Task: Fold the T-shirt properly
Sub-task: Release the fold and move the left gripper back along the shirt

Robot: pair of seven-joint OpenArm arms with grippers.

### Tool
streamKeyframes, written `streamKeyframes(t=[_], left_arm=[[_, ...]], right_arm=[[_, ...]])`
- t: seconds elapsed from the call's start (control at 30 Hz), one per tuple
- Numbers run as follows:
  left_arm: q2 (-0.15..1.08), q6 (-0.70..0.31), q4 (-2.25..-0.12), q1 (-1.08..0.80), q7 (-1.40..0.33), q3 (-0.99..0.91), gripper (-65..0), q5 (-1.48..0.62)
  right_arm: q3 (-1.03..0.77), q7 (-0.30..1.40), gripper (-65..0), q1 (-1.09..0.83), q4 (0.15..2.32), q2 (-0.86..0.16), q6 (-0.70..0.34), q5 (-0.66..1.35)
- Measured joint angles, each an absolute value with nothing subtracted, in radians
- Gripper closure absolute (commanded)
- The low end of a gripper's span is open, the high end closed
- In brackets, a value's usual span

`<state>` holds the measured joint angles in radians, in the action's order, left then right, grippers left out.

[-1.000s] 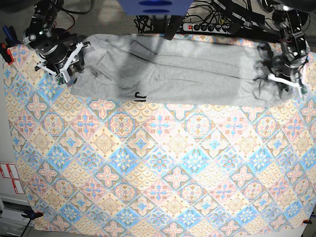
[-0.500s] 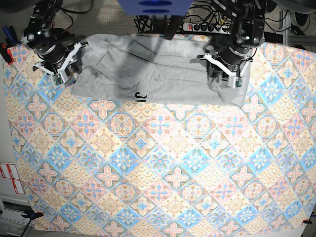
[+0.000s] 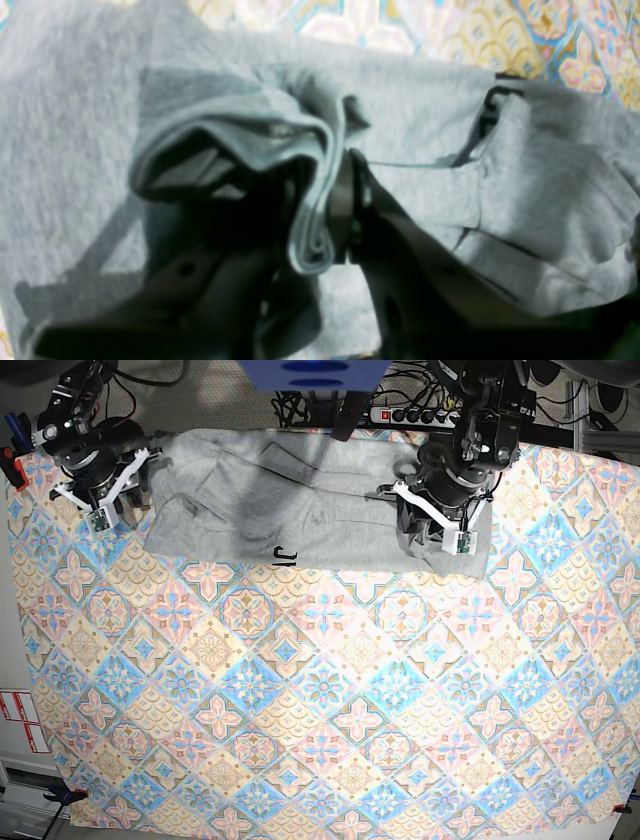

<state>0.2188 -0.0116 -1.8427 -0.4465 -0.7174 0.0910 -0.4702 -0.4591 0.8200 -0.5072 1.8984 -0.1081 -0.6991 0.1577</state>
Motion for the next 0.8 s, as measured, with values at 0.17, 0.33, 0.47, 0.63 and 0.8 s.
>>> streamKeyframes(t=[0.17, 0.33, 0.47, 0.63, 0.8], left_arm=[[0.219, -0.012, -1.782, -0.424, -0.717, 0.097, 0.0, -0.467], [0.225, -0.010, -1.782, -0.415, -0.723, 0.141, -6.4, -0.470], [0.227, -0.012, -1.851, -0.442, -0.723, 0.151, -18.3, -0.472], [0.228, -0.011, -1.905, -0.461, -0.725, 0.145, -21.8, -0.470], [0.269, -0.006, -1.917, -0.490, -0.722, 0.097, -21.8, -0.473]], right_arm=[[-0.459, 0.820, -19.6, -0.508, 1.898, -0.108, -0.699, 0.158], [-0.458, 0.820, -19.6, -0.508, 1.898, -0.108, -0.699, 0.158], [-0.458, 0.821, -19.6, -0.507, 1.898, -0.108, -0.699, 0.158], [-0.458, 0.820, -19.6, -0.507, 1.898, -0.108, -0.699, 0.158], [-0.459, 0.820, -19.6, -0.508, 1.898, -0.108, -0.699, 0.158]])
